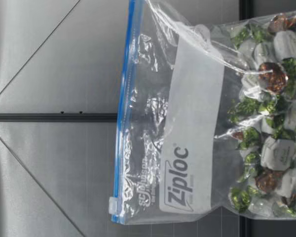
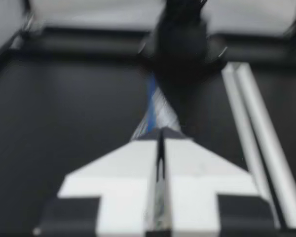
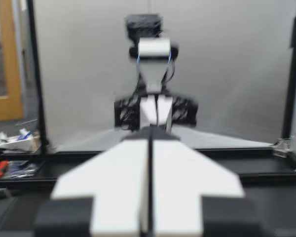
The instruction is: Slide open the ziploc bag.
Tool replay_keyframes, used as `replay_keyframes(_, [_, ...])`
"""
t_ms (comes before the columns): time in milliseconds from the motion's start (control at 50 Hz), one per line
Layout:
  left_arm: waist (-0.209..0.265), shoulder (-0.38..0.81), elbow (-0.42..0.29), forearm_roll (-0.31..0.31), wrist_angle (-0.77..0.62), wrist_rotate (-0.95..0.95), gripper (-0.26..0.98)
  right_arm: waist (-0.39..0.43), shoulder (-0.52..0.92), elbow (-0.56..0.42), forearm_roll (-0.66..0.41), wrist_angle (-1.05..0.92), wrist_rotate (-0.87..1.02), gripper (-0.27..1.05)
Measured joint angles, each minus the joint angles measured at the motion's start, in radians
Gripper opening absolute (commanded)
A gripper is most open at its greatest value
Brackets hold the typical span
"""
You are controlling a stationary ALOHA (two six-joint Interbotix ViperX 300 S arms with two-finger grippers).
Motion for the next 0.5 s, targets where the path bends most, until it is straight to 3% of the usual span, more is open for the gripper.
replay_keyframes(160, [0.052,0.129,0.035,-0.002,-0.055,-0.002,-0.17,-0.061,0.156,-0.049,0.002,-0.031,0.0,-0.16])
replay_keyframes(300, [0.052,0.224,0.029,-0.002,-0.074,-0.009,-0.12,-0.072,0.305,-0.138,0.002,-0.032,-0.009,-0.11])
replay_keyframes(500, [0.012,0.299,-0.005,-0.002,-0.094,-0.014,0.11,-0.075,0.503,-0.268,0.002,-0.026,-0.011,0.11])
